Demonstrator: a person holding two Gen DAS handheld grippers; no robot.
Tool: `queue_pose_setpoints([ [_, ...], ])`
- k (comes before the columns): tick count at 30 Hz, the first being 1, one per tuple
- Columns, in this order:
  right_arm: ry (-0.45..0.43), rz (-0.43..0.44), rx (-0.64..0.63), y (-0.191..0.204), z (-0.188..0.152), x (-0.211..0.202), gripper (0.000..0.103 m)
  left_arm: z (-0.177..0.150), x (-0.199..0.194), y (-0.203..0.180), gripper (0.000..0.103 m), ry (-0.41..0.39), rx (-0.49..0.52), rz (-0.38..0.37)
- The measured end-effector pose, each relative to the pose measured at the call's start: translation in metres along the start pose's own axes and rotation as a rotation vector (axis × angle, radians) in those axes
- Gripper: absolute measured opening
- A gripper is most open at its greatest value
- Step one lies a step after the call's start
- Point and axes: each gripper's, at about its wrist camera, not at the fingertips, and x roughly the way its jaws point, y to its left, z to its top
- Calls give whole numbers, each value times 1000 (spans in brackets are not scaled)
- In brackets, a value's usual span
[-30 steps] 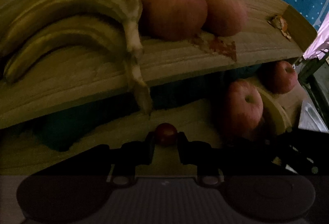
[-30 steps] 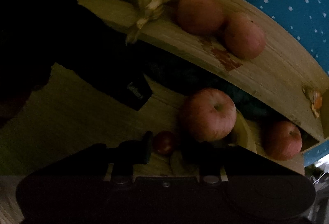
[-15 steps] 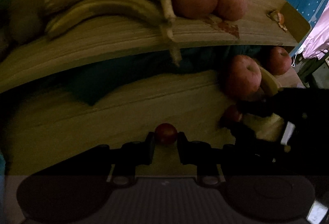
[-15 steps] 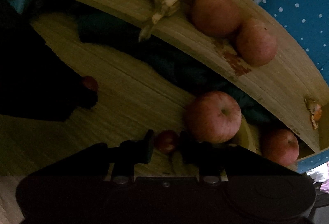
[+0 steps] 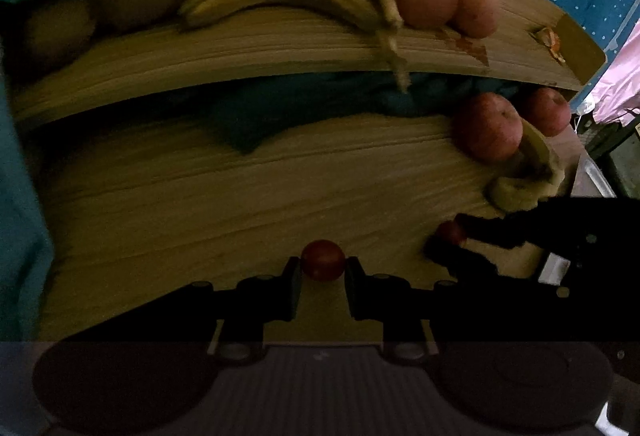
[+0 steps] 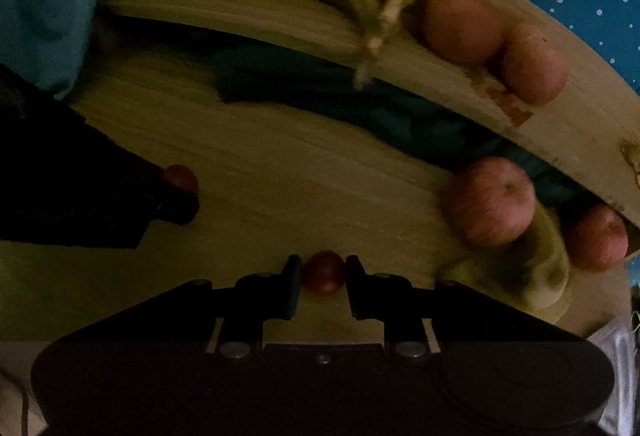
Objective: Organize fruits
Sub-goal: 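Grasp a red cherry tomato with the left tool while the right tool grasps another, then carry both cherry tomatoes in the tools over the metal tray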
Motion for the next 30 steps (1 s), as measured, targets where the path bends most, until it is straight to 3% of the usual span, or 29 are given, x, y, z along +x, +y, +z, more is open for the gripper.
queue_pose_setpoints([
  [8, -3, 30, 81, 32, -12, -11, 25, -21, -35, 23, 26, -32, 16, 28],
  [17, -14, -3, 117, 63, -33, -38, 24, -43, -55, 42, 26, -54, 17, 23],
  [23, -41, -54, 148, 70, -48, -66, 20, -54, -68, 36, 26, -76, 59, -24],
  [30, -61, -82, 196, 60, -70, -85, 20, -63, -58, 14, 26, -34, 135, -45],
])
